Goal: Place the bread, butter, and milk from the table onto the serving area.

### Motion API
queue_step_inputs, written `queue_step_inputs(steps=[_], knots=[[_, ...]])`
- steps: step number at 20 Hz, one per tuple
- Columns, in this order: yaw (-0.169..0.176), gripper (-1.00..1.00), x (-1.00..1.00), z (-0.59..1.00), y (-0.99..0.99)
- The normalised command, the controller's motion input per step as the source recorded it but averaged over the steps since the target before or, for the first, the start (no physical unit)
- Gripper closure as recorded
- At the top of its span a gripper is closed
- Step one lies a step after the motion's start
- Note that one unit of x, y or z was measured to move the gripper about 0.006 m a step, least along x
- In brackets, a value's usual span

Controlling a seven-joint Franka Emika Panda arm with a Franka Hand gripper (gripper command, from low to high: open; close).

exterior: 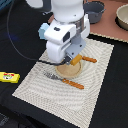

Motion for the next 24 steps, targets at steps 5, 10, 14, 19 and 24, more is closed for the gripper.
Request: queue_step_inputs(steps=[5, 10, 14, 19, 24], knots=[[-0.024, -1.0, 0.44, -0.02, -0.01], [-0.025, -1.0, 0.42, 0.03, -0.05], [-0.026, -1.0, 0.49, 0.5, -0.05], [-0.017, -1.0, -0.56, 0.55, -0.24], [-0.027, -1.0, -0.99, 0.48, -0.25]])
